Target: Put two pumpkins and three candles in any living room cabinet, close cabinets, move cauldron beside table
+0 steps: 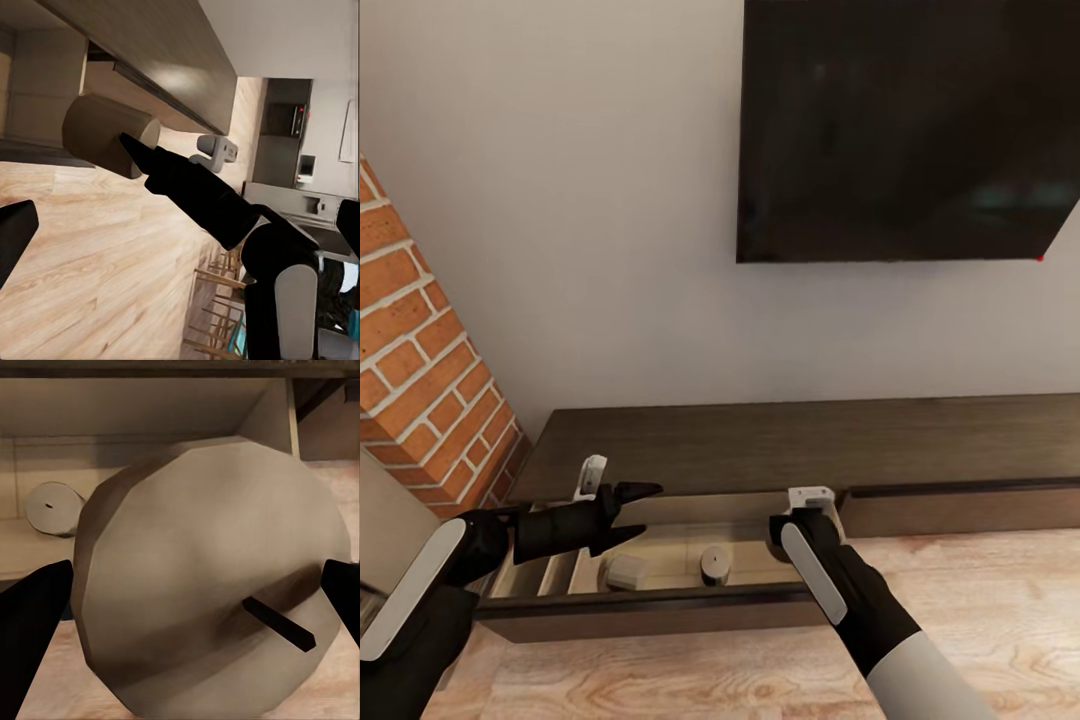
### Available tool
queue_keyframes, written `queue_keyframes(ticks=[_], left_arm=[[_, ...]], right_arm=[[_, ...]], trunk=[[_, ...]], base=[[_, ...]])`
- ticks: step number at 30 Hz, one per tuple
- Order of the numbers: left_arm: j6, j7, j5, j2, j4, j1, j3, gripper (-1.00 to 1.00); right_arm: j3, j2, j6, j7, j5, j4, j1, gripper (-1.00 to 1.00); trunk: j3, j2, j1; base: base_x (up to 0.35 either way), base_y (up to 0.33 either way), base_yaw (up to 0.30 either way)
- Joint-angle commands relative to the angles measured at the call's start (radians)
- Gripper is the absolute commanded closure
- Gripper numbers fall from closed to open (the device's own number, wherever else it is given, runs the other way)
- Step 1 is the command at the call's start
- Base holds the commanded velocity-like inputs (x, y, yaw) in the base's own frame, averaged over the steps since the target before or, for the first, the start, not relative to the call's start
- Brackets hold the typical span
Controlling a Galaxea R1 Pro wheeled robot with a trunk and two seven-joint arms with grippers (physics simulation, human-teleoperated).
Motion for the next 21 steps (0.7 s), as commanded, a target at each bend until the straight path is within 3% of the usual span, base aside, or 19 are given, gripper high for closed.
queue_keyframes(ticks=[1, 7, 15, 21], left_arm=[[-0.001, 0.010, 0.015, 0.003, -0.001, -0.001, 0.000, -1.00], [-0.002, 0.010, 0.020, 0.005, -0.001, -0.002, -0.027, -1.00], [-0.002, 0.010, 0.021, 0.008, -0.001, -0.002, -0.034, -1.00], [-0.002, 0.010, 0.020, 0.010, 0.001, -0.002, -0.033, -1.00]], right_arm=[[0.006, -0.001, -0.003, -0.010, -0.008, 0.000, -0.001, 1.00], [0.015, -0.002, -0.028, -0.010, -0.007, 0.003, -0.001, 1.00], [0.015, -0.002, -0.037, -0.010, -0.007, 0.002, -0.001, 1.00], [0.018, -0.002, -0.037, -0.010, -0.007, 0.000, -0.001, 1.00]], trunk=[[-0.004, -0.008, 0.004], [-0.023, -0.050, 0.027], [-0.023, -0.050, 0.027], [-0.023, -0.050, 0.027]], base=[[0.000, 0.000, 0.000], [0.000, 0.000, 0.000], [0.003, 0.000, 0.000], [0.135, 0.000, 0.000]])
